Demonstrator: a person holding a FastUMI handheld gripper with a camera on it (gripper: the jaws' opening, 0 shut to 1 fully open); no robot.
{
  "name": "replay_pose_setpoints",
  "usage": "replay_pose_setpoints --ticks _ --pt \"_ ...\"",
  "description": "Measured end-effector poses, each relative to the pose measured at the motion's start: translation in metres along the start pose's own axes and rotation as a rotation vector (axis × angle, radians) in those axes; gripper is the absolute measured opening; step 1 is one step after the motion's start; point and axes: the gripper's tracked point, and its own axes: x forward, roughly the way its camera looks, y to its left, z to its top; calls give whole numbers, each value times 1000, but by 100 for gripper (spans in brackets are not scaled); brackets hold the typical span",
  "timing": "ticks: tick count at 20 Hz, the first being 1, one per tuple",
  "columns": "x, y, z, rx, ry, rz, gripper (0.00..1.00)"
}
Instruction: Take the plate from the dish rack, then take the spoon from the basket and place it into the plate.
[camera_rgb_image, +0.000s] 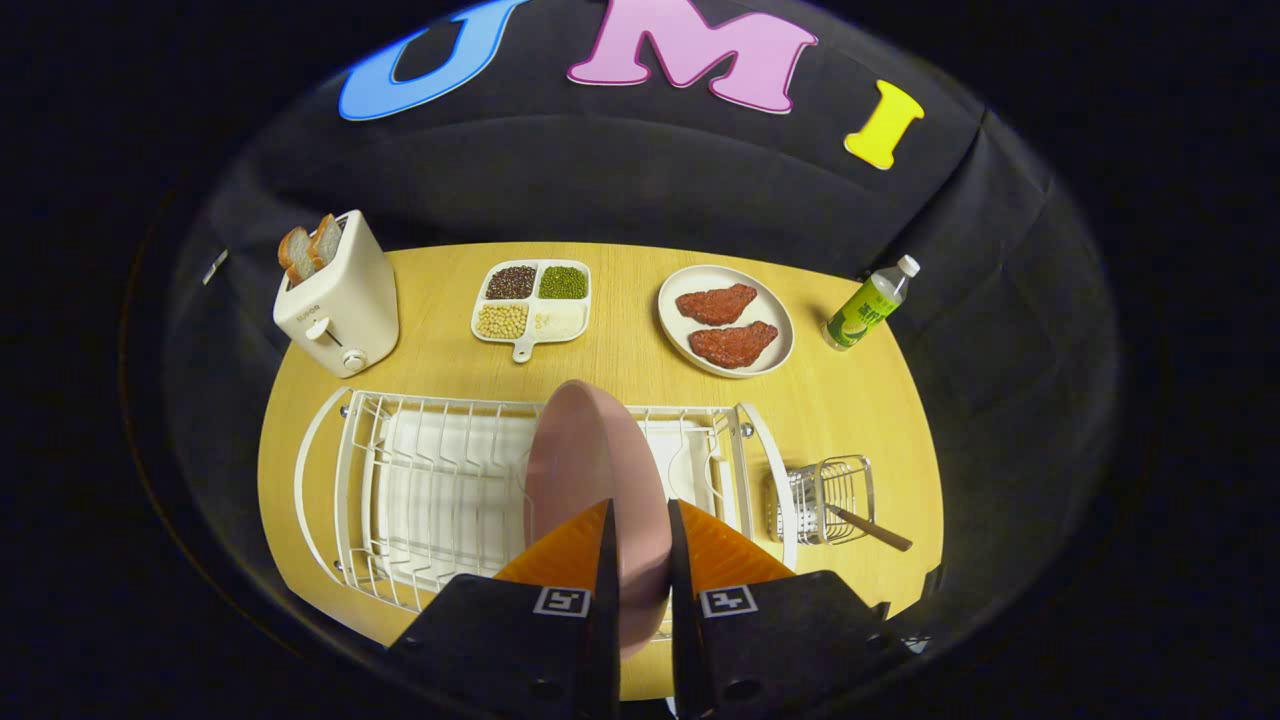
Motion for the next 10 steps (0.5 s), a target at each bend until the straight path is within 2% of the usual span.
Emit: replay_pose_setpoints --ticks 7,10 --pt "-7 8 31 -183 -120 -93 22" --pt "-11 -1 30 -166 -130 -85 21"
